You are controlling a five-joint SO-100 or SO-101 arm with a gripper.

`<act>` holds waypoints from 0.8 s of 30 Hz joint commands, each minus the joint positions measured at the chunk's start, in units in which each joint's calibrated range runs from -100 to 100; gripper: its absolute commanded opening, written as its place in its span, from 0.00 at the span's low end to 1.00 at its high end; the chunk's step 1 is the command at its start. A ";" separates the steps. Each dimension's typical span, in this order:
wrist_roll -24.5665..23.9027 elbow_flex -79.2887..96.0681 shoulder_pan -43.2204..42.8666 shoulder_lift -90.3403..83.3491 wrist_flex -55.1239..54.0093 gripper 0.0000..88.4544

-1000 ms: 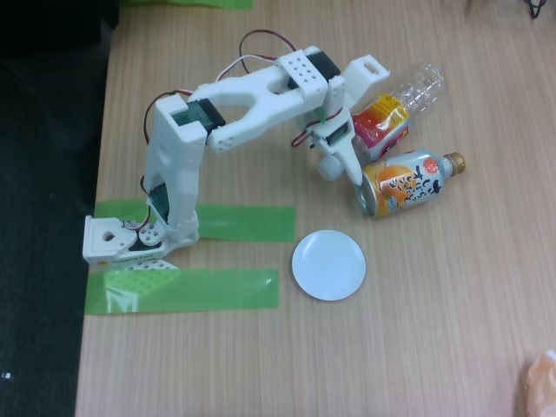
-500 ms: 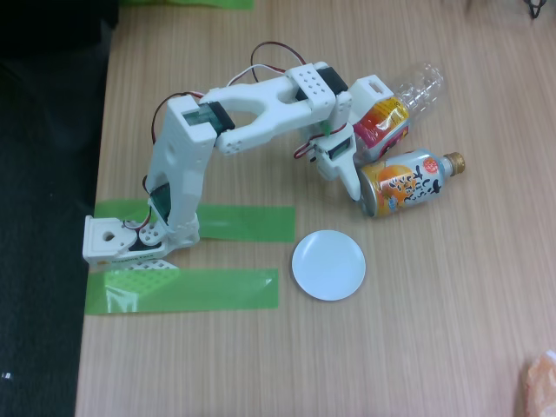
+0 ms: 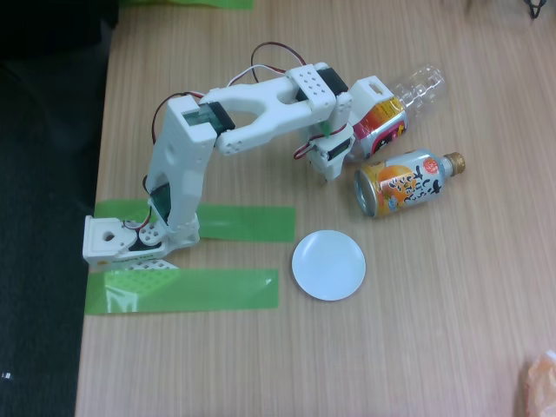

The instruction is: Pick up the plastic bottle and stand it up on the white place

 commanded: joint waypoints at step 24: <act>0.33 -4.16 0.36 -1.01 8.46 0.08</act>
